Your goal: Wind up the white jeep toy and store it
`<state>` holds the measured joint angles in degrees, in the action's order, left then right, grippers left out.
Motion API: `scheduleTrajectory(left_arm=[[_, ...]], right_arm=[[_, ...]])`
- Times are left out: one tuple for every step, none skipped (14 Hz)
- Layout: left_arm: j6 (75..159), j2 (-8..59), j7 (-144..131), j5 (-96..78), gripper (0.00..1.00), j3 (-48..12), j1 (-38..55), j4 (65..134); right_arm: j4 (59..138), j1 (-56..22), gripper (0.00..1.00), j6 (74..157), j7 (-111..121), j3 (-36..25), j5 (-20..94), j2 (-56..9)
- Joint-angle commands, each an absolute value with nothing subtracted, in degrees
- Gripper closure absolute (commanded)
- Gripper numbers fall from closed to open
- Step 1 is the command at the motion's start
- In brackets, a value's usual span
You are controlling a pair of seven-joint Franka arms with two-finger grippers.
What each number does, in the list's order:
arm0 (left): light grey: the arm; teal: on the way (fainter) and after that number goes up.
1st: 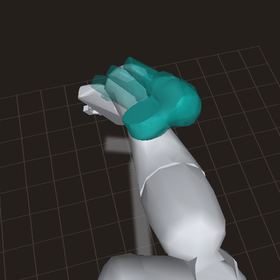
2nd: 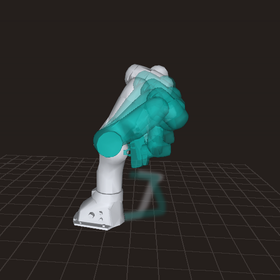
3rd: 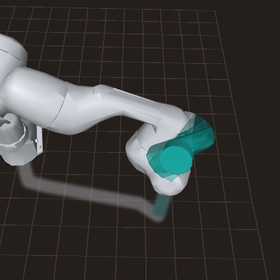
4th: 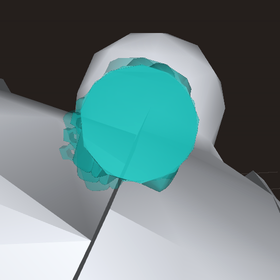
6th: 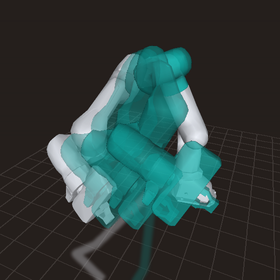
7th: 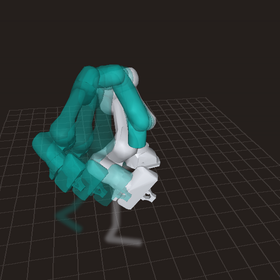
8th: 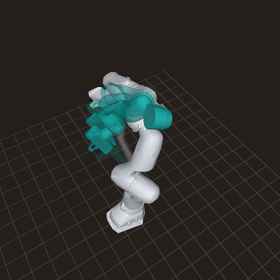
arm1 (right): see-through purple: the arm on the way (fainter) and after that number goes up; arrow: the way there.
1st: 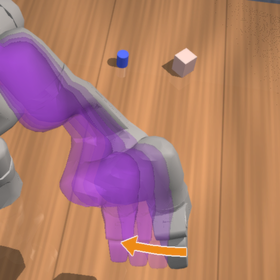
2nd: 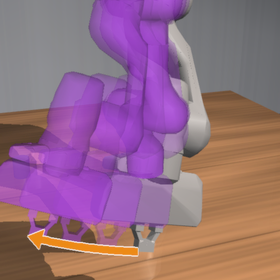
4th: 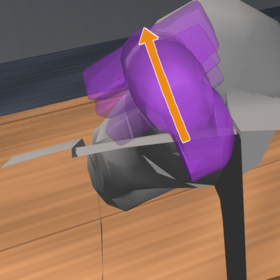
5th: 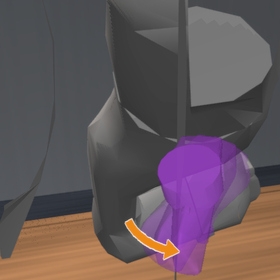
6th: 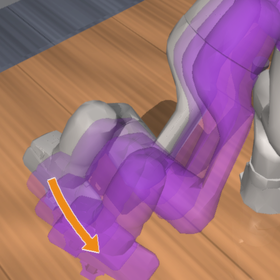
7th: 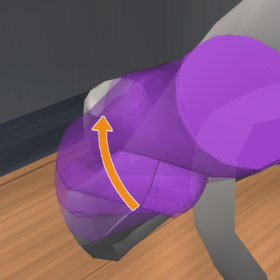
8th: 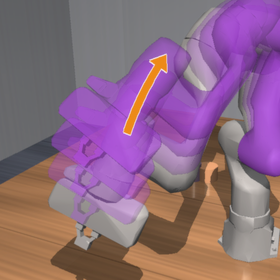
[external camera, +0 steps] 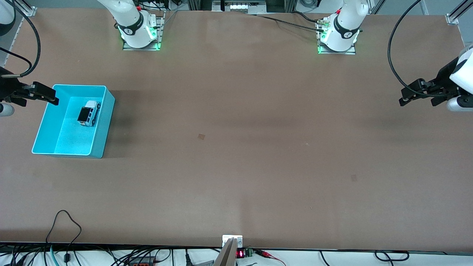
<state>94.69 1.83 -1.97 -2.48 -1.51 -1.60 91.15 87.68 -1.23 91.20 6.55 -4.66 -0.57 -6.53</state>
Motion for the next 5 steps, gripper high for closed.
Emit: scheduleTrajectory(left_arm=[[94.0, 1.1, -1.9, -2.6, 0.0, -1.7, -2.0, 91.0], [94.0, 1.1, -1.9, -2.6, 0.0, -1.7, -2.0, 91.0], [94.0, 1.1, -1.9, -2.6, 0.0, -1.7, -2.0, 91.0], [94.0, 1.1, -1.9, -2.6, 0.0, -1.7, -2.0, 91.0], [94.0, 1.1, -2.0, -2.6, 0.0, -1.7, -2.1, 91.0]], right_arm=[[87.3, -1.9, 0.0, 90.4, 5.8, -5.4, -1.3, -6.7], [87.5, -1.9, 0.0, 90.4, 5.7, -5.4, -1.3, -6.7], [87.6, -2.0, 0.0, 90.4, 5.7, -5.4, -1.3, -6.7], [87.6, -2.0, 0.0, 90.4, 5.7, -5.4, -1.3, -6.7], [87.7, -2.0, 0.0, 90.4, 5.7, -5.4, -1.4, -6.7]])
